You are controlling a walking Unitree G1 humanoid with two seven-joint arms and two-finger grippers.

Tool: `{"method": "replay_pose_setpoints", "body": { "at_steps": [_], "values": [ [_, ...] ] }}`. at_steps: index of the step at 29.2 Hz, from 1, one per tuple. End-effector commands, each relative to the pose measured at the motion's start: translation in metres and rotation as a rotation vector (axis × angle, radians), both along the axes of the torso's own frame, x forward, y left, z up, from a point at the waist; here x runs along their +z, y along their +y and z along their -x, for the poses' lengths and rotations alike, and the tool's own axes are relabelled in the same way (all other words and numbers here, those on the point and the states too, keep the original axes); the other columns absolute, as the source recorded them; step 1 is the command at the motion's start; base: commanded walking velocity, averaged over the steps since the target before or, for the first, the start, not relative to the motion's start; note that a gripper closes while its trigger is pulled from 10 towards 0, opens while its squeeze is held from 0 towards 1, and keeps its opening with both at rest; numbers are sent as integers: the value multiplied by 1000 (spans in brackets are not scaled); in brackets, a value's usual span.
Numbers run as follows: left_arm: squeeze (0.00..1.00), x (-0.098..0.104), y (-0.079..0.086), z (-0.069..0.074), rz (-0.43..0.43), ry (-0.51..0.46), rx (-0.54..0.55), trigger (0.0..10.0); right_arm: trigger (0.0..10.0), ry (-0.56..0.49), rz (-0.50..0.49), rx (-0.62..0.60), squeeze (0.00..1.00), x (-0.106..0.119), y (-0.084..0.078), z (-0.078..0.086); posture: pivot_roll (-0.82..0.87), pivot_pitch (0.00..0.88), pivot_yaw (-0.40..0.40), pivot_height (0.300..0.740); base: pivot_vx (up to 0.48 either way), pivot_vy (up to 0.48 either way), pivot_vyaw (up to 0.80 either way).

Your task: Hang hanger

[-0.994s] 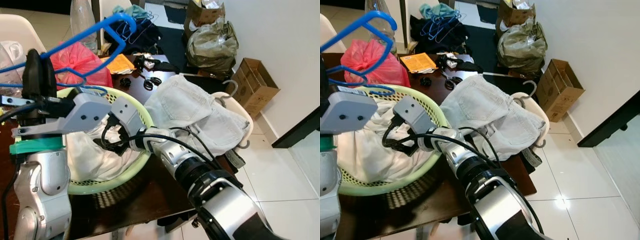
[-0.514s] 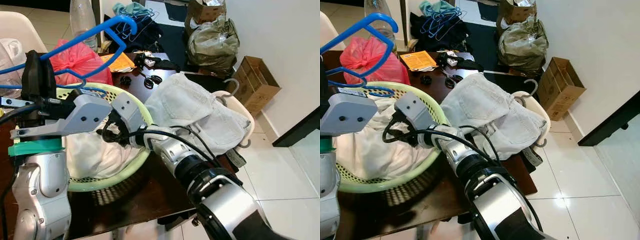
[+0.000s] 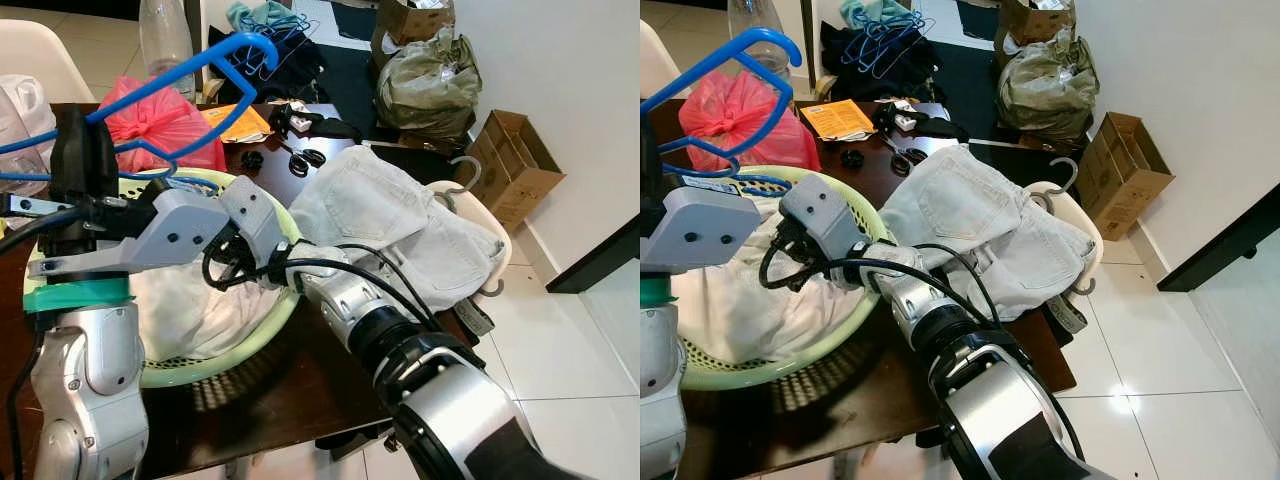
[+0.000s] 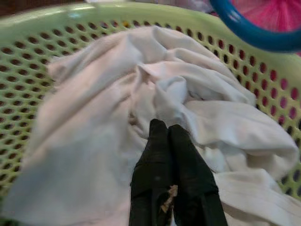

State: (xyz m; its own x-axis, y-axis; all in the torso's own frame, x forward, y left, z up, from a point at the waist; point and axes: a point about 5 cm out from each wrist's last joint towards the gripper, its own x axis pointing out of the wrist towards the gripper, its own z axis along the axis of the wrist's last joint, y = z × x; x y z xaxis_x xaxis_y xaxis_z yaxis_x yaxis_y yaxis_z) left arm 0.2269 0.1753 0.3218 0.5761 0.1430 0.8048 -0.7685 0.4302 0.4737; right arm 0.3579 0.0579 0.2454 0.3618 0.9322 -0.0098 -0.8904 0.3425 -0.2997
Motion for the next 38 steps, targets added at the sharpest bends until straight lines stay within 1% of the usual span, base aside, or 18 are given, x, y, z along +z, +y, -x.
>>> {"method": "replay_pose_setpoints", "body": {
  "at_steps": [1,3,5,8,9,12,14,17,18,20,21,22,23,24,28,29,30,38],
  "values": [
    [0,3,-3,4,-3,-27,-4,10000,10000,27,-110,153,1000,12,45,30,274,223,-110,740,0,0,0],
    [0,3,-3,4,-3,-29,-5,10000,10000,21,-115,141,1000,15,46,30,274,223,-110,740,0,0,0],
    [0,4,-4,3,-3,-32,-9,10000,10000,3,-79,114,1000,13,48,29,277,221,-109,740,0,0,0],
    [0,4,-4,2,-3,-32,-10,10000,10000,-2,-19,133,1000,6,52,32,280,221,-110,740,0,0,0],
    [0,5,-4,2,-4,-33,-9,10000,10000,-11,12,171,1000,3,55,36,285,222,-112,740,0,0,0],
    [0,5,-4,2,-5,-33,-9,10000,10000,-19,32,199,1000,0,57,39,287,222,-112,740,0,0,0],
    [0,5,-4,3,-7,-32,-5,10000,10000,-40,113,267,1000,-10,63,48,291,226,-116,740,0,0,0],
    [0,4,-4,4,-7,-31,-3,10000,10000,-46,140,282,1000,-14,65,50,291,226,-116,740,0,0,0],
    [0,4,-4,4,-7,-30,-2,10000,10000,-55,173,281,1000,-18,68,53,291,227,-118,740,0,0,0],
    [0,4,-4,4,-7,-30,-2,10000,10000,-55,173,281,1000,-18,68,53,291,227,-118,740,0,0,0],
    [0,4,-4,4,-7,-29,-1,10000,10000,-67,202,266,1000,-22,69,54,293,230,-120,740,0,0,0],
    [0,4,-4,4,-7,-29,-1,10000,10000,-67,202,266,1000,-22,69,54,293,230,-120,740,0,0,0],
    [0,4,-4,3,-6,-29,0,10000,10000,-74,228,255,757,-26,70,54,294,231,-121,740,0,0,0],
    [0,4,-4,4,-5,-28,1,10000,10000,-82,254,240,0,-30,71,54,293,232,-122,740,0,0,0],
    [0,3,-4,4,-5,-27,2,10000,10000,-87,274,215,0,-33,70,53,292,234,-123,740,0,0,0],
    [0,3,-4,4,-4,-26,2,10000,3608,-90,284,196,0,-35,70,52,292,235,-124,740,0,0,0],
    [0,3,-4,4,-3,-24,3,10000,0,-98,292,184,0,-36,70,52,291,236,-125,740,0,0,0],
    [0,2,-4,4,2,-21,5,10000,0,-123,273,193,0,-32,71,52,289,235,-125,740,0,0,0]
  ]
}}
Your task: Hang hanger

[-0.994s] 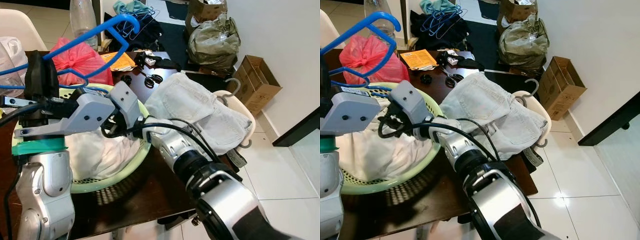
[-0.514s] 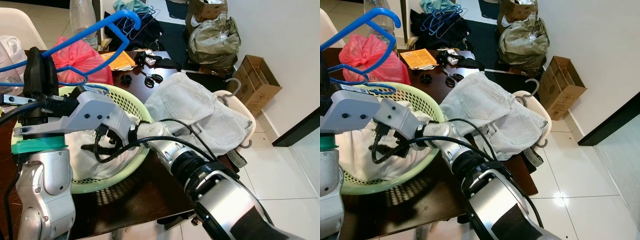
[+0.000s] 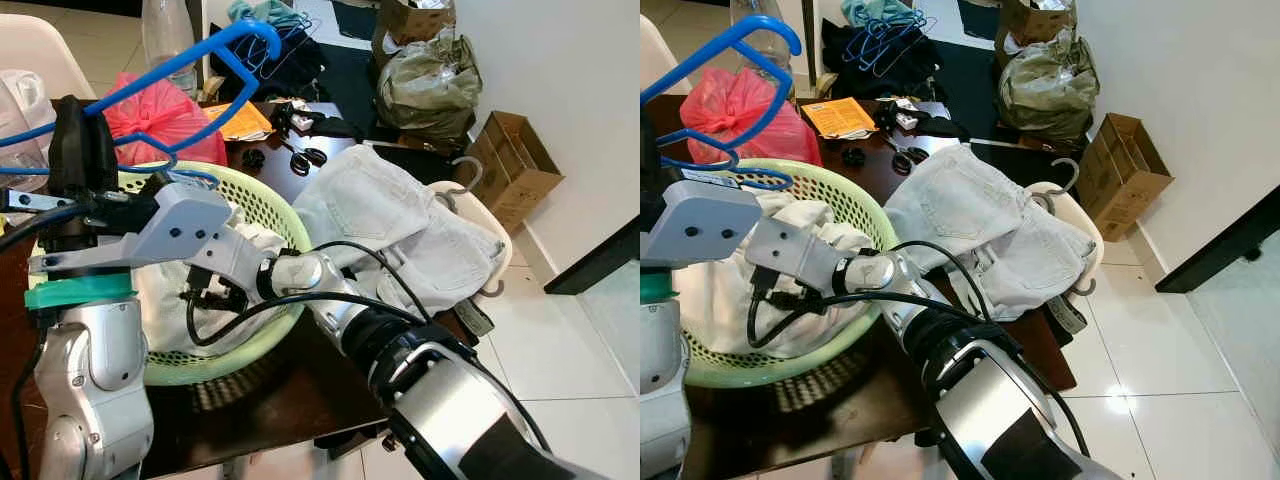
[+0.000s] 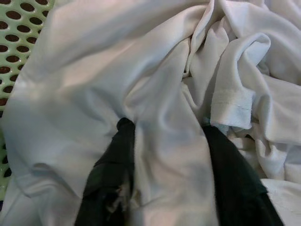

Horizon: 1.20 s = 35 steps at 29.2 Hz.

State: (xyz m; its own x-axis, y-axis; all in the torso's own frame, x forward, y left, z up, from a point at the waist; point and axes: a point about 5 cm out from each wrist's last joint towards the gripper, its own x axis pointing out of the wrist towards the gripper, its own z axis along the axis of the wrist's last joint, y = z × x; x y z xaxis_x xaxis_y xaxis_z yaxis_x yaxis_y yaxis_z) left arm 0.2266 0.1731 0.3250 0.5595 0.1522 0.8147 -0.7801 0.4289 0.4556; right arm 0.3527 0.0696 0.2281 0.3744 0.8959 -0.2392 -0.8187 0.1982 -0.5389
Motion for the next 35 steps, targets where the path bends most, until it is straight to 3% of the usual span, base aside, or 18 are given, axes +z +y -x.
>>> {"method": "replay_pose_setpoints", "body": {
  "at_steps": [1,10,18,20,21,22,23,24,25,26,27,30,32,33,34,35],
  "values": [
    [0,-1,-2,3,-4,-2,-1,10000,0,83,-50,176,0,-12,59,47,288,234,-126,740,0,0,0],
    [0,-1,-2,3,-2,-5,-2,10000,0,100,-123,177,0,-2,58,45,284,233,-124,740,0,0,0],
    [0,1,-2,3,-1,-20,4,10000,0,184,-255,183,0,11,55,41,284,230,-124,740,0,0,0],
    [0,7,2,7,2,-79,41,10000,0,240,-527,189,0,47,40,30,290,222,-126,740,0,0,0],
    [0,7,2,7,2,-79,41,10000,0,240,-527,189,0,47,40,30,290,222,-126,740,0,0,0],
    [0,11,4,10,4,-118,65,10000,0,264,-696,181,0,69,26,22,287,215,-125,740,0,0,0],
    [0,11,4,10,4,-118,65,10000,0,264,-696,181,0,69,26,22,287,215,-125,740,0,0,0],
    [0,18,9,13,1,-185,103,10000,0,270,-1029,215,0,113,-17,8,282,205,-120,740,0,0,0],
    [0,18,9,13,1,-185,103,10000,0,270,-1029,215,0,113,-17,8,282,205,-120,740,0,0,0],
    [0,20,10,14,-1,-203,111,10000,0,270,-1140,231,0,127,-35,4,271,195,-116,740,0,0,0],
    [0,20,10,14,-1,-203,111,10000,0,270,-1140,231,0,127,-35,4,271,195,-116,740,0,0,0],
    [0,24,10,13,0,-237,105,10000,0,184,-1356,286,0,165,-91,0,257,182,-109,740,0,0,0],
    [0,25,10,11,2,-249,99,10000,0,105,-1392,236,0,173,-113,-4,248,170,-102,740,0,0,0],
    [0,25,10,11,2,-249,99,10000,0,105,-1392,236,0,173,-113,-4,248,170,-102,740,0,0,0],
    [0,27,8,10,4,-257,87,10000,0,54,-1418,156,0,175,-131,-10,237,161,-94,740,0,0,0],
    [0,27,8,10,4,-257,87,10000,0,54,-1418,156,0,175,-131,-10,237,161,-94,740,0,0,0]
  ]
}}
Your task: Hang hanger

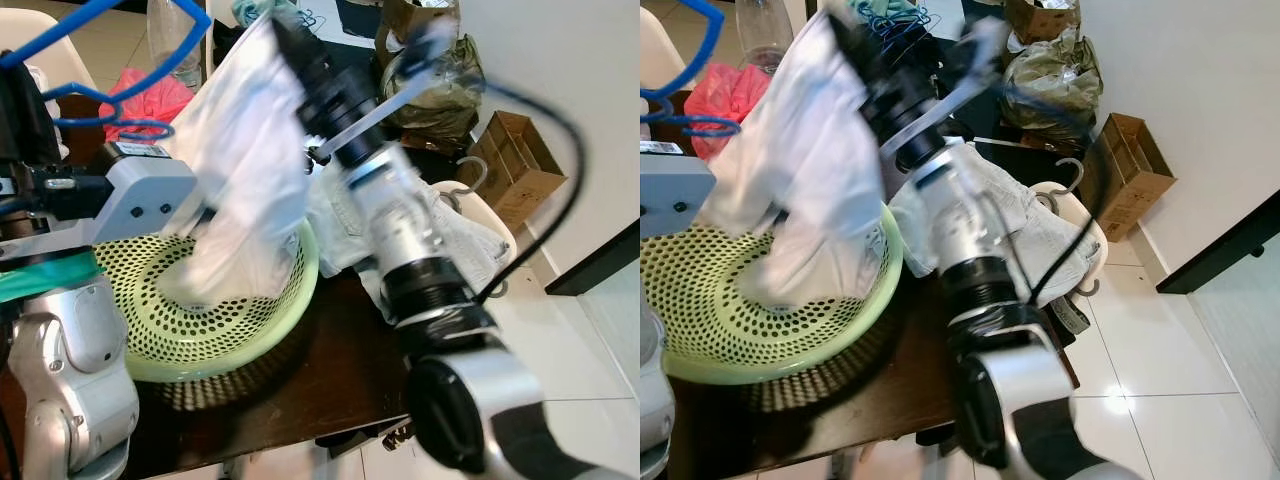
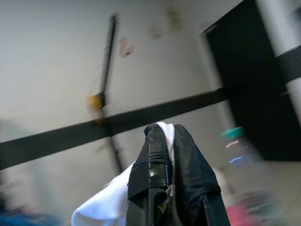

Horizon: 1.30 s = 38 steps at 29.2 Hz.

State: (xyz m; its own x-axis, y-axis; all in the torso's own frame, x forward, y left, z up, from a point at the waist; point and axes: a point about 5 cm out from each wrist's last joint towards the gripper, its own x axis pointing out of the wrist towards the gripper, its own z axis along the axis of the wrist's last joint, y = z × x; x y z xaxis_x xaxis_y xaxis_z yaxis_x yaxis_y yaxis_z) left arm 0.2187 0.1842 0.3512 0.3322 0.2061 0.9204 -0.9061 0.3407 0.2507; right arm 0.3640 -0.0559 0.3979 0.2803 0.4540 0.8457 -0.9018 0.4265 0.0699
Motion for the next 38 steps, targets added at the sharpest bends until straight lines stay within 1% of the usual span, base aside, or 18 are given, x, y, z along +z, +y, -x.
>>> {"method": "replay_pose_setpoints", "body": {
  "at_steps": [1,3,4,5,6,9,10,11,12,13,15,19,22,24,27,31,34,38],
  "values": [
    [0,0,-3,2,-7,-18,-19,10000,0,-21,-39,-20,0,5,-6,1,237,161,-94,740,0,0,0],
    [0,-1,-11,-5,-14,-4,-84,10000,392,20,-183,-204,0,14,-61,-7,212,149,-72,740,0,0,0],
    [0,-1,-11,-5,-14,-4,-84,10000,392,20,-183,-204,0,14,-61,-7,212,149,-72,740,0,0,0],
    [0,-3,-15,-8,-16,11,-120,10000,745,2,-276,-252,0,24,-87,-2,203,143,-63,740,0,0,0],
    [0,-5,-20,-12,-19,28,-153,10000,1961,-57,-360,-252,0,39,-109,10,190,140,-56,740,0,0,0],
    [0,-7,-22,-13,-20,38,-171,10000,1961,-105,-404,-241,0,49,-121,21,190,140,-56,740,0,0,0],
    [0,-9,-24,-16,-23,50,-188,10000,4471,-179,-432,-220,0,63,-131,35,179,133,-49,740,0,0,0],
    [0,-9,-24,-16,-23,50,-188,10000,4471,-179,-432,-220,0,63,-131,35,179,133,-49,740,0,0,0],
    [0,-10,-27,-18,-27,58,-204,10000,10000,-252,-456,-207,0,75,-141,50,171,126,-43,740,0,0,0],
    [0,-10,-27,-18,-27,58,-204,10000,10000,-252,-456,-207,0,75,-141,50,171,126,-43,740,0,0,0],
    [0,-11,-30,-22,-31,70,-229,10000,10000,-384,-480,-178,0,93,-156,78,161,119,-36,740,0,0,0],
    [0,-13,-34,-27,-38,85,-258,10000,10000,-484,-496,-145,0,100,-166,101,157,112,-32,740,0,0,0],
    [0,-14,-37,-32,-10,107,-312,10000,10000,-492,-492,-242,0,97,-179,108,150,110,-28,740,0,0,0],
    [0,-10,-42,-38,19,134,-437,10000,10000,-409,-385,-356,0,81,-178,99,142,113,-31,740,0,0,0],
    [0,-1,-47,-42,19,129,-523,10000,10000,-303,-296,-389,0,60,-164,84,140,113,-31,740,0,0,0],
    [0,3,-53,-44,17,146,-591,10000,10000,-249,-236,-450,0,46,-158,76,136,113,-27,740,0,0,0],
    [0,10,-68,-45,39,178,-767,10000,10000,-62,-172,-682,0,13,-161,56,99,107,-10,740,0,0,0],
    [0,9,-68,-47,93,199,-822,10000,10000,15,-118,-797,0,-6,-161,47,82,104,2,740,0,0,0]
  ]
}}
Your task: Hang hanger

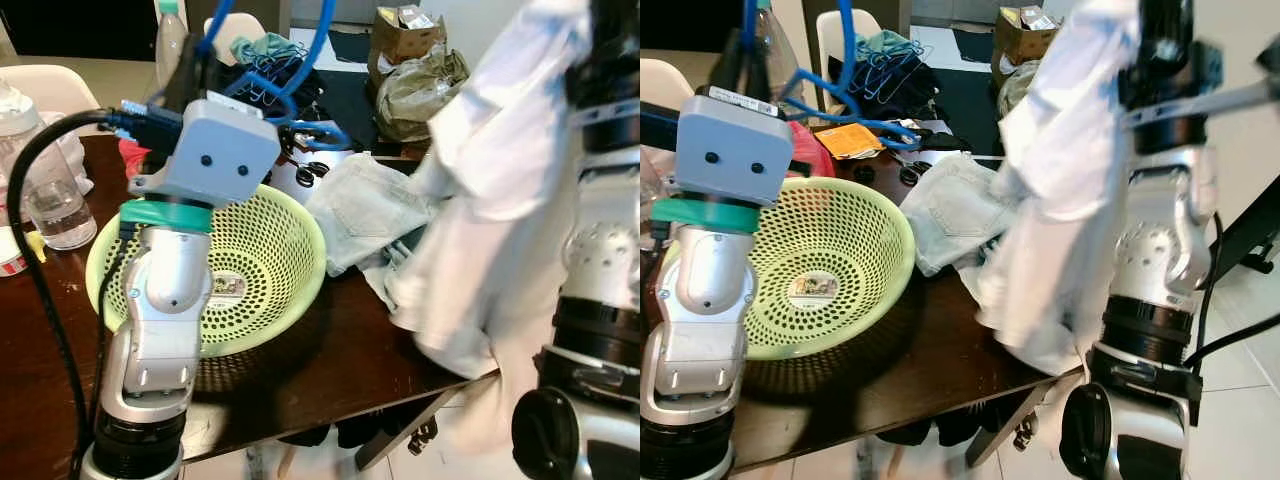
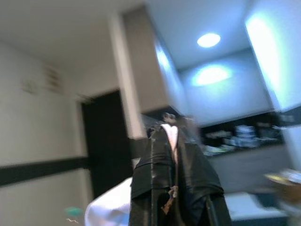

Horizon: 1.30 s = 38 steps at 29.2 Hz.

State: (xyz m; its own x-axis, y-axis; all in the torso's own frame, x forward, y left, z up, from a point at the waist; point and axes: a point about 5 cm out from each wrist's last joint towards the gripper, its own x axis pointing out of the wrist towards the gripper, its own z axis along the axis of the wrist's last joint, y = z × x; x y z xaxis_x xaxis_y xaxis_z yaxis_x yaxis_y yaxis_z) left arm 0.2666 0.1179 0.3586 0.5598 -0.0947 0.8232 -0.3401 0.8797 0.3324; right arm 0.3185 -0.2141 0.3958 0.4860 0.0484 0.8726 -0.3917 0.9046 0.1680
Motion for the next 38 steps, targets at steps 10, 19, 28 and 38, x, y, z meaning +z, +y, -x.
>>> {"method": "replay_pose_setpoints", "body": {
  "at_steps": [10,19,28,38],
  "values": [
    [0,-8,6,-6,57,80,-27,10000,10000,159,61,-199,0,-43,6,-12,79,106,8,740,0,0,0],
    [0,-9,8,-6,46,91,-20,10000,10000,207,78,-225,0,-47,9,-22,98,111,1,740,0,0,-370],
    [0,-9,10,-6,50,108,-20,10000,10000,220,69,-254,0,-49,13,-25,99,113,2,740,0,0,-781],
    [0,-8,9,-7,47,107,-25,10000,10000,222,74,-271,0,-50,13,-25,96,113,2,740,0,0,-787]
  ]
}}
